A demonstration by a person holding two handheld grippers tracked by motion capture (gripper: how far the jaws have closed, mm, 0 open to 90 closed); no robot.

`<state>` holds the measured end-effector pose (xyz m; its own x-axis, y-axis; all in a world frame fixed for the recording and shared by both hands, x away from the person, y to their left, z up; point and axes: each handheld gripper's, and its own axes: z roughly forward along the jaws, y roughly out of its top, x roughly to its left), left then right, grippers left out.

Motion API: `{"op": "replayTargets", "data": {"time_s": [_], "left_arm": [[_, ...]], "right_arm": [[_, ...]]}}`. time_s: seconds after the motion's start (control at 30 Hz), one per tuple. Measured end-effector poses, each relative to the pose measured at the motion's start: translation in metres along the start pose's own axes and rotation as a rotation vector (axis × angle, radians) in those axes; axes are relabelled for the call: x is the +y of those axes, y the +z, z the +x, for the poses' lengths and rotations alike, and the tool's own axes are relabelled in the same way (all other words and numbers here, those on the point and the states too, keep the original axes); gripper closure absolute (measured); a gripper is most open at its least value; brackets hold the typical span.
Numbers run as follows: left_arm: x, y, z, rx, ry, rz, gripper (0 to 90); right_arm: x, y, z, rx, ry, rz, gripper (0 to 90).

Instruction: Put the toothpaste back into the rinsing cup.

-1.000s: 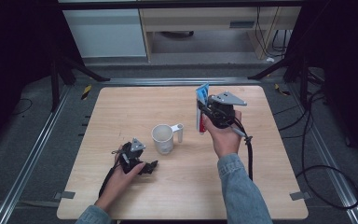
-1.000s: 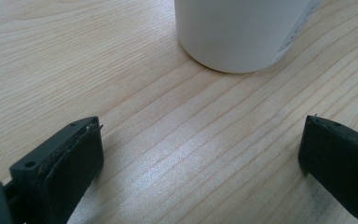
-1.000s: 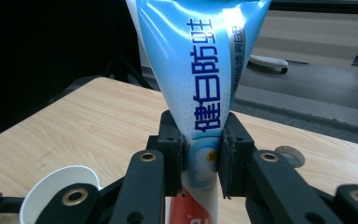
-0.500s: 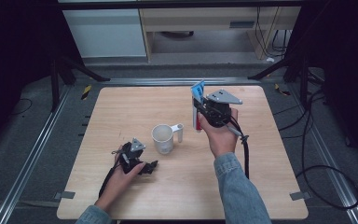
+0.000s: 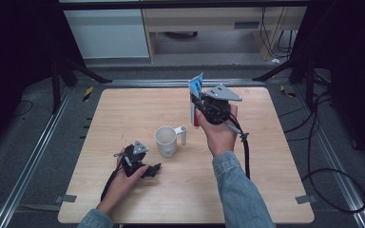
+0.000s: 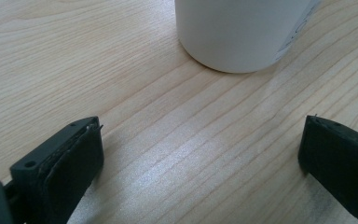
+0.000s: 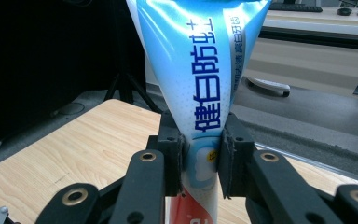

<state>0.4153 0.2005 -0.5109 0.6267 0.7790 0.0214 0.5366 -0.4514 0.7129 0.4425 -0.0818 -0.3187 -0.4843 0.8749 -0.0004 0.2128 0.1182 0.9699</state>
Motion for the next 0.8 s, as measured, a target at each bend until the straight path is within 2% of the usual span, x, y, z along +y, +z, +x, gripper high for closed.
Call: {"op": "replayTargets", "data": {"time_s": [0.37,0.8], "left_arm": [[0.000,0.000,0.000,0.003,-0.001,0.003,0.0],[0.000,0.000,0.000,0.001,-0.002,0.002,0.0]], "right_arm": [[0.012,0.000,0.014,0.016,0.007,-0.055,73.6],[0.009,0.010,0.024,0.035,0.019,-0.080,73.6]]}}
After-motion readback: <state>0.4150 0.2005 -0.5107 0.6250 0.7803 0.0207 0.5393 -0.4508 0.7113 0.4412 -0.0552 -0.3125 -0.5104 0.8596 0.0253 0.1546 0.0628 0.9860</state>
